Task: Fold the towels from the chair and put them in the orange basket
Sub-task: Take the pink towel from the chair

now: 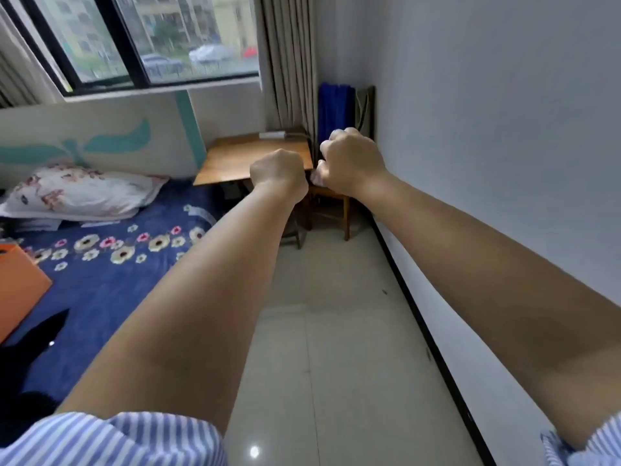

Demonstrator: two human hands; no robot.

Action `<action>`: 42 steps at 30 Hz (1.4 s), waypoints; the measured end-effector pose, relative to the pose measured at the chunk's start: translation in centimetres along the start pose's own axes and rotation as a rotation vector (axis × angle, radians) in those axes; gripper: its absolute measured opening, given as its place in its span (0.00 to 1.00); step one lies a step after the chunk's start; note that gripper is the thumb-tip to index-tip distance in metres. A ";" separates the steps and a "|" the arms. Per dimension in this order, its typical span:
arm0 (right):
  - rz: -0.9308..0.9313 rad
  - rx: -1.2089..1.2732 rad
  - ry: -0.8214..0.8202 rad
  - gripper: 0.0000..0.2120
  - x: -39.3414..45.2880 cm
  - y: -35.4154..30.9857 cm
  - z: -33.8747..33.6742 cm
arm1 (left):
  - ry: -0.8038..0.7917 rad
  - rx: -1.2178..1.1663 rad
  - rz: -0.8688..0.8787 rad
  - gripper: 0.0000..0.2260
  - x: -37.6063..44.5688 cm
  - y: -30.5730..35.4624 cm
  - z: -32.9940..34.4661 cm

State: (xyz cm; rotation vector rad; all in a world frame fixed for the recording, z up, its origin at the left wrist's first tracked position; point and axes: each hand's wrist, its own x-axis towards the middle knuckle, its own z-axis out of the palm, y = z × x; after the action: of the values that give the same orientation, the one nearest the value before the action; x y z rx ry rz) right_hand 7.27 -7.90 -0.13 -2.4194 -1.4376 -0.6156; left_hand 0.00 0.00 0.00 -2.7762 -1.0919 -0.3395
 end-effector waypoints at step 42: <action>0.155 -0.025 -0.329 0.15 54.9 41.3 42.6 | -0.359 -0.062 0.056 0.11 73.4 11.1 29.1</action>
State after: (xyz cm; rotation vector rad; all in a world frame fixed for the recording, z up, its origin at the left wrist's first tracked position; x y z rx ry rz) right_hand 76.26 32.80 -11.33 -2.7164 -1.3407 -0.2072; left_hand 64.43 46.01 -9.58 -2.9914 -1.0829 0.1414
